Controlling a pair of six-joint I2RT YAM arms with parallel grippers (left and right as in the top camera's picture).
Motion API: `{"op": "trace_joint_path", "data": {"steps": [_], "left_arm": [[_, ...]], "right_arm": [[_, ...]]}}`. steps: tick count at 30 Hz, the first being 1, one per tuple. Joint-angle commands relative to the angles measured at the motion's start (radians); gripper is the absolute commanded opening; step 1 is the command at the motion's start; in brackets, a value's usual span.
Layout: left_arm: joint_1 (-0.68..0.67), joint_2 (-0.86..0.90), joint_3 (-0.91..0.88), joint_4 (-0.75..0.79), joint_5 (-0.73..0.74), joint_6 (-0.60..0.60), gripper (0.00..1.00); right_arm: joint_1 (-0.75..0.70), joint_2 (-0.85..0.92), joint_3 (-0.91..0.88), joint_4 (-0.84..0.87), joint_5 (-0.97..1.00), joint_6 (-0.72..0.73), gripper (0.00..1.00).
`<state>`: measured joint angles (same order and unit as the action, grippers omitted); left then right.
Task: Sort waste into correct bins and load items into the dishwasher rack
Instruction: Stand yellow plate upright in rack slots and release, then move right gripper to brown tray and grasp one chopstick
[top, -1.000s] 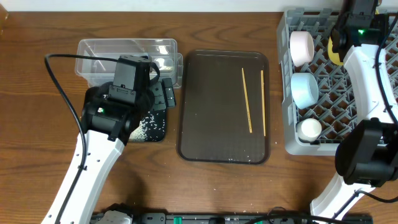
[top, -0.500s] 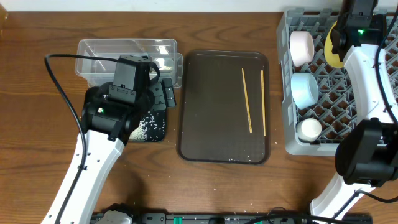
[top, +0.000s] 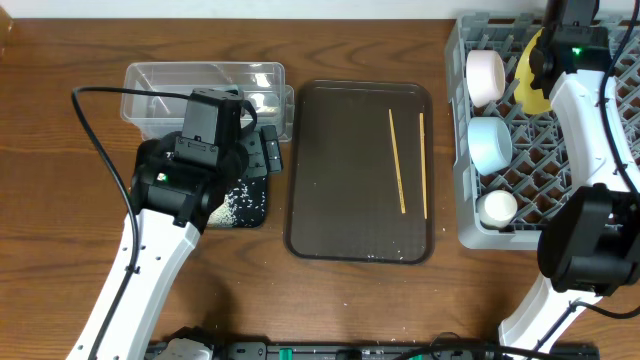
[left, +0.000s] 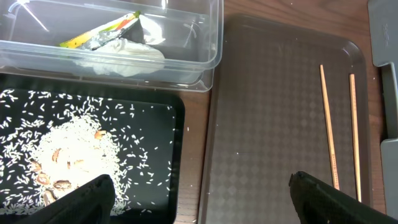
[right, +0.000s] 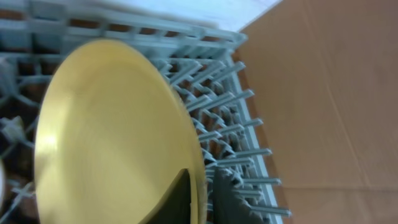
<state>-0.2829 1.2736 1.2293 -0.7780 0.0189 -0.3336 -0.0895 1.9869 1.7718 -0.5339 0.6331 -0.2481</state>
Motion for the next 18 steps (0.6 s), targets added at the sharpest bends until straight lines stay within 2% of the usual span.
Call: {"op": "trace_joint_path", "data": {"steps": [1, 4, 8, 11, 18], "left_arm": [[0.004, 0.002, -0.002, 0.0, -0.012, 0.003, 0.92], [0.004, 0.002, -0.002, 0.0, -0.012, 0.003, 0.92], [0.004, 0.002, -0.002, 0.0, -0.012, 0.003, 0.92], [0.004, 0.002, -0.002, 0.0, -0.012, 0.003, 0.92], [0.004, 0.002, -0.002, 0.0, -0.012, 0.003, 0.92]], "right_arm": [[-0.021, 0.003, -0.002, -0.002, -0.103, 0.035, 0.28], [-0.021, 0.003, -0.002, -0.01, -0.183, 0.035, 0.46], [-0.021, 0.002, -0.002, -0.029, -0.238, 0.06, 0.56], [-0.022, -0.016, -0.002, -0.045, -0.25, 0.099, 0.59], [-0.026, -0.089, -0.002, -0.054, -0.278, 0.122, 0.58]]}}
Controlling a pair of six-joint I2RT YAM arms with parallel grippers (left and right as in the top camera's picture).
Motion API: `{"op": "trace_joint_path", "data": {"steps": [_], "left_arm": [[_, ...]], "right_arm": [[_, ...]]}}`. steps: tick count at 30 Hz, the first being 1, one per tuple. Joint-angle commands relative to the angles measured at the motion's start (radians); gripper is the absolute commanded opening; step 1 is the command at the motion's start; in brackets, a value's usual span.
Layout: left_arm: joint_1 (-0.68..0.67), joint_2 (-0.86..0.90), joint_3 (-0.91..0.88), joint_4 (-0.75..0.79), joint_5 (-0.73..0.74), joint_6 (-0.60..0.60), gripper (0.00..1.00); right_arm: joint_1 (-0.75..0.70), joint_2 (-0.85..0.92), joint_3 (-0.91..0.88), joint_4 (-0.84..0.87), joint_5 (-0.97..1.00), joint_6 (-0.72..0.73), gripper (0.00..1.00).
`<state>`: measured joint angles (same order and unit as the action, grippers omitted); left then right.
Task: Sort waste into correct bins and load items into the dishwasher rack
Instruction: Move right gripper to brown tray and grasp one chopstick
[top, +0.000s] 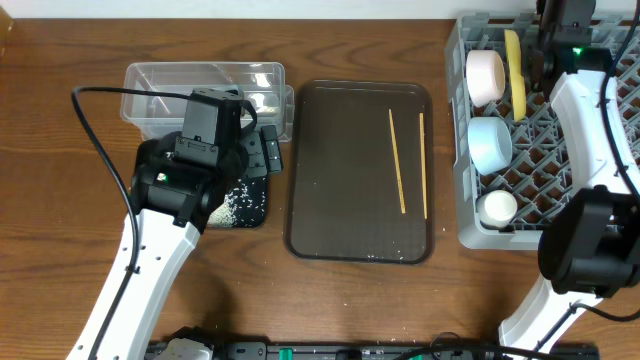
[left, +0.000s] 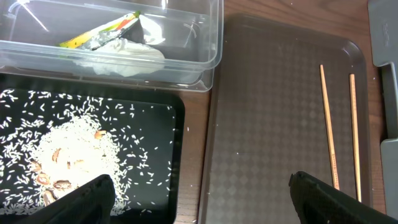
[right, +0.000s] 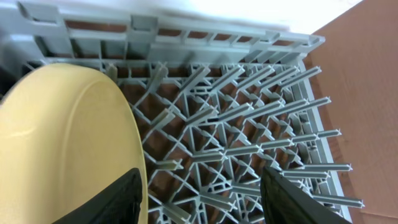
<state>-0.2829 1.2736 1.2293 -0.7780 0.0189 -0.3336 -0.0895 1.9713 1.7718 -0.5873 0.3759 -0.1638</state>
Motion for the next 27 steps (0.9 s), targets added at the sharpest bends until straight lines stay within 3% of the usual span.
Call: {"op": "trace_joint_path", "data": {"steps": [1, 6, 7, 9, 11, 13, 16, 19, 23, 27], "left_arm": [[0.004, 0.002, -0.002, 0.0, -0.012, 0.003, 0.92], [0.004, 0.002, -0.002, 0.0, -0.012, 0.003, 0.92], [0.004, 0.002, -0.002, 0.0, -0.012, 0.003, 0.92], [0.004, 0.002, -0.002, 0.0, -0.012, 0.003, 0.91], [0.004, 0.002, -0.002, 0.0, -0.012, 0.003, 0.92], [0.004, 0.002, -0.002, 0.0, -0.012, 0.003, 0.92], [0.004, 0.002, -0.002, 0.0, -0.012, 0.003, 0.92], [0.004, 0.002, -0.002, 0.0, -0.012, 0.003, 0.92], [0.004, 0.002, -0.002, 0.0, -0.012, 0.003, 0.92], [0.004, 0.002, -0.002, 0.0, -0.012, 0.003, 0.92]], "right_arm": [[-0.028, -0.083, -0.002, -0.001, -0.034, 0.037, 0.58], [-0.028, -0.136, -0.002, -0.019, -0.153, 0.037, 0.58], [-0.028, -0.147, -0.002, -0.025, -0.196, 0.036, 0.61], [-0.025, -0.174, -0.002, -0.054, -0.357, 0.037, 0.8], [-0.021, -0.198, -0.002, -0.103, -0.569, 0.037, 0.88], [-0.013, -0.21, -0.002, -0.154, -0.818, 0.043, 0.86], [0.035, -0.2, -0.002, -0.227, -0.988, 0.139, 0.75], [0.127, -0.182, -0.002, -0.317, -0.91, 0.181, 0.69], [0.289, -0.138, -0.002, -0.421, -0.625, 0.323, 0.64], [0.411, -0.078, -0.002, -0.511, -0.468, 0.425, 0.56]]}}
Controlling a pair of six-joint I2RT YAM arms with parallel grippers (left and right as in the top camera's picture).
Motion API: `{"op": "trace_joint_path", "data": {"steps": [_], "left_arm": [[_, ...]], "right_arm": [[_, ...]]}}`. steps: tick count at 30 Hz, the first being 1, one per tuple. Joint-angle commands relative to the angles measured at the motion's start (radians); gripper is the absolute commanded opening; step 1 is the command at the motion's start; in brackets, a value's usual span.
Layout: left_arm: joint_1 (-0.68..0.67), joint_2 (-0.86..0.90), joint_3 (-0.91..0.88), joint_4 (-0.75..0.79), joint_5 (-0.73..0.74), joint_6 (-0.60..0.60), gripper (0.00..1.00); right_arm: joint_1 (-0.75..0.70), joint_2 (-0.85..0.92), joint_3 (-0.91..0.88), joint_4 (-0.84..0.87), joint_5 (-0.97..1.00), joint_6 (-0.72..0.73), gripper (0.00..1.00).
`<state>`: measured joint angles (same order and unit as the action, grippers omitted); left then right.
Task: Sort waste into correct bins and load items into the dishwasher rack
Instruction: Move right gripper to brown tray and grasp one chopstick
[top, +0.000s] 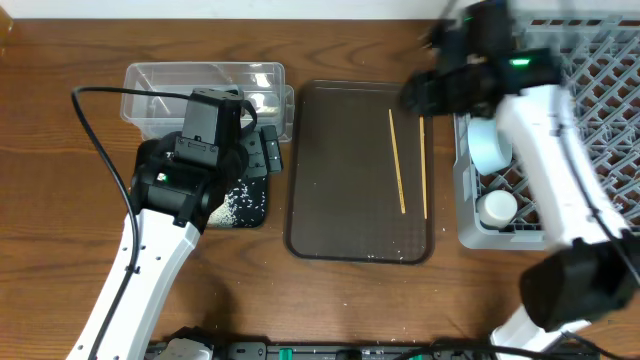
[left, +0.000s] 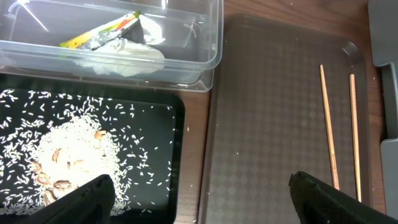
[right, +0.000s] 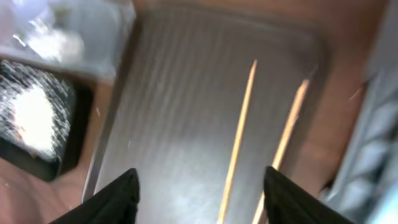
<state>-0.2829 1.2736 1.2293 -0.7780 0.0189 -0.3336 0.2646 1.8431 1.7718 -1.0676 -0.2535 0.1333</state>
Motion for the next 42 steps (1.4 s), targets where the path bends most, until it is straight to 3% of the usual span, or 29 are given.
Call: {"op": "trace_joint_path", "data": {"steps": [1, 5, 12, 24, 31, 34, 36, 42], "left_arm": [[0.004, 0.002, -0.002, 0.0, -0.012, 0.003, 0.92], [0.004, 0.002, -0.002, 0.0, -0.012, 0.003, 0.92], [0.004, 0.002, -0.002, 0.0, -0.012, 0.003, 0.92], [0.004, 0.002, -0.002, 0.0, -0.012, 0.003, 0.92], [0.004, 0.002, -0.002, 0.0, -0.012, 0.003, 0.92], [0.004, 0.002, -0.002, 0.0, -0.012, 0.003, 0.92], [0.004, 0.002, -0.002, 0.0, -0.012, 0.003, 0.92], [0.004, 0.002, -0.002, 0.0, -0.012, 0.003, 0.92]], "right_arm": [[0.081, 0.066, -0.002, -0.057, 0.183, 0.15, 0.55], [0.146, 0.14, -0.002, -0.153, 0.249, 0.233, 0.52], [0.169, 0.249, -0.021, -0.238, 0.253, 0.256, 0.5], [0.162, 0.278, -0.249, -0.071, 0.265, 0.341, 0.41], [0.163, 0.278, -0.347, 0.029, 0.263, 0.341, 0.27], [0.163, 0.278, -0.356, 0.032, 0.264, 0.341, 0.15], [0.163, 0.278, -0.355, 0.032, 0.264, 0.341, 0.01], [0.146, 0.262, -0.303, -0.013, 0.253, 0.307, 0.01]]}}
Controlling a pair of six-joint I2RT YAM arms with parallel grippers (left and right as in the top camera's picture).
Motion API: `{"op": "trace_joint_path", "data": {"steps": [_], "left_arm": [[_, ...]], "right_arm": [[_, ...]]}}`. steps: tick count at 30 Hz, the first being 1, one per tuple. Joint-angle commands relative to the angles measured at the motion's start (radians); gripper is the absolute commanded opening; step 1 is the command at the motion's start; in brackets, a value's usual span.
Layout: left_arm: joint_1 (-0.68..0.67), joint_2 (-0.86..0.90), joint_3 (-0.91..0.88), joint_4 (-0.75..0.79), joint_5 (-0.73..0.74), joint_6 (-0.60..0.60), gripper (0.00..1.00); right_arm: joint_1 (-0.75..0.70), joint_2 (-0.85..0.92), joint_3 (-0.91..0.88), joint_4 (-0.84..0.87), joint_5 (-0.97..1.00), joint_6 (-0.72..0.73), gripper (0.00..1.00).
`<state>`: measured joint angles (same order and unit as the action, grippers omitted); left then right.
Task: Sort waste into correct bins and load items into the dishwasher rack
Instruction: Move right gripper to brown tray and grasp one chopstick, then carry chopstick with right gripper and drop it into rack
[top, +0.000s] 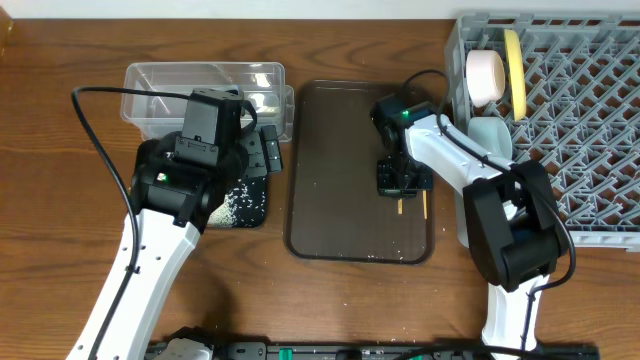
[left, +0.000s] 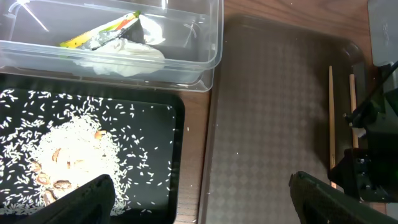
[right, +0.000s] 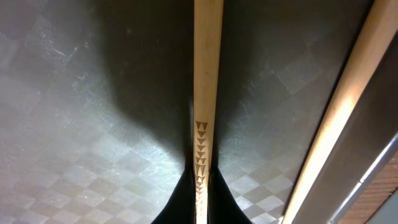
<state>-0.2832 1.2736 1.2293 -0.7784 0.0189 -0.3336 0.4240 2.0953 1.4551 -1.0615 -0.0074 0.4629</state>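
On the brown tray (top: 340, 170) lie two wooden chopsticks. My right gripper (right: 202, 205) is down on the tray, shut on the left chopstick (right: 208, 74); the second chopstick (right: 339, 106) lies just to its right. In the overhead view the right gripper (top: 400, 178) covers most of both sticks. The grey dishwasher rack (top: 580, 120) holds a yellow plate (top: 514, 58) standing on edge, a pink cup (top: 484, 75) and a blue cup (top: 487, 135). My left gripper (left: 202, 199) hangs open over the black tray's right edge, holding nothing.
A clear bin (left: 112, 37) with wrappers and crumpled paper stands at the back left. In front of it a black tray (left: 87, 155) carries scattered rice. The rack's left wall is close to the right of the chopsticks.
My right gripper was open in the air over the tray's back right part. Now it is down on the tray, shut on the left chopstick. The left arm has not moved.
At first my right gripper held the yellow plate over the rack. Then the plate stood on edge in the rack and the gripper was open beside it. Then the arm was over the brown tray, and now it grips the left chopstick.
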Motion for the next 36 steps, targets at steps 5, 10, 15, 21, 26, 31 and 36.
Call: {"op": "trace_joint_path", "data": {"steps": [5, 10, 15, 21, 26, 31, 36], "left_arm": [[0.005, 0.002, -0.002, 0.001, -0.012, 0.003, 0.92], [0.005, 0.002, -0.002, 0.001, -0.012, 0.003, 0.92], [0.005, 0.002, -0.002, 0.001, -0.012, 0.003, 0.92], [0.005, 0.002, -0.002, 0.001, -0.012, 0.003, 0.92], [0.005, 0.002, -0.002, 0.001, -0.012, 0.003, 0.92], [0.005, 0.002, -0.002, 0.001, -0.012, 0.003, 0.92], [0.005, 0.002, -0.002, 0.001, -0.012, 0.003, 0.92]], "right_arm": [[-0.05, -0.073, 0.161, -0.124, 0.005, -0.086, 0.01], [-0.107, -0.208, 0.283, -0.163, 0.007, -0.142, 0.01], [-0.206, -0.339, 0.312, -0.197, 0.071, -0.166, 0.01], [-0.37, -0.406, 0.311, -0.298, 0.25, -0.36, 0.01], [-0.487, -0.404, 0.241, -0.295, 0.267, -0.467, 0.01], [-0.573, -0.404, 0.118, -0.193, 0.266, -0.497, 0.01], [-0.629, -0.404, -0.008, -0.092, 0.266, -0.555, 0.04]]}}
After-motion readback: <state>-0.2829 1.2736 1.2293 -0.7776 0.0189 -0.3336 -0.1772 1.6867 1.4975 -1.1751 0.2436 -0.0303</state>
